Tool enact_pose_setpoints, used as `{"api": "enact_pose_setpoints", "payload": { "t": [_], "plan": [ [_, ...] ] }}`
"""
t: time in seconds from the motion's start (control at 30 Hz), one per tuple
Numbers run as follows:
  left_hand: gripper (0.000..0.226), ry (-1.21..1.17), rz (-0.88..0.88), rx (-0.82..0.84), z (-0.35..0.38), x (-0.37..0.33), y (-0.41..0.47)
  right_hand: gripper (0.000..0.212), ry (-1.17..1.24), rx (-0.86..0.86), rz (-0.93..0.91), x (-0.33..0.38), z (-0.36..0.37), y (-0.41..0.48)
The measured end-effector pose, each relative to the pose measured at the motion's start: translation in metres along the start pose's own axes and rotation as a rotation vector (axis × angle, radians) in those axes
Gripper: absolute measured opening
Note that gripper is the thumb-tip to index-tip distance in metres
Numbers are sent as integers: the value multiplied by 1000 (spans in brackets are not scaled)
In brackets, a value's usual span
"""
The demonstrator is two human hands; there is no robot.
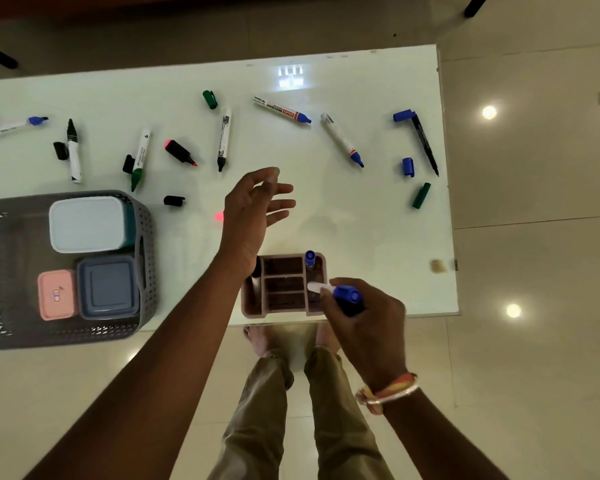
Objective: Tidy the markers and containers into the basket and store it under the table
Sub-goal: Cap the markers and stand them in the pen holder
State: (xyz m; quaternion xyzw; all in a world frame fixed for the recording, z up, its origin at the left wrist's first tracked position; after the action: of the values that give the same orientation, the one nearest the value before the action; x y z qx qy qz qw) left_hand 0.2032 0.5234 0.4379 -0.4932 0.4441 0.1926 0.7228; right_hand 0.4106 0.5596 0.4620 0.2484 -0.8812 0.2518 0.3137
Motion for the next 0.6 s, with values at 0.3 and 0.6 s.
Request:
{"api": "enact_pose_setpoints", "payload": {
  "t": [0.3,0.6],
  "plan": [
    [27,57,30,32,1,-10,4,16,-232,105,-62,-14,48,22],
    [31,89,0,48,-2,-7,5,41,-21,134,-148,-7,13,22]
  ]
}}
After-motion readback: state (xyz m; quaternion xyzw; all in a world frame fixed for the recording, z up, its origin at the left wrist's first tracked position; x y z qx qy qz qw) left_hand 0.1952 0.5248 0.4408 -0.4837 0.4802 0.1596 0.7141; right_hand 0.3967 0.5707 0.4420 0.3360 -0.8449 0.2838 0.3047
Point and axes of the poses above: each hand's wrist, its own y-axis towards the middle knuckle, its own z-axis out of the palm, x = y × z, the point moved 1 cm from there along y, towards the middle knuckle, and after that the axes turned 7 degrees about -y, right-handed, at the moved point
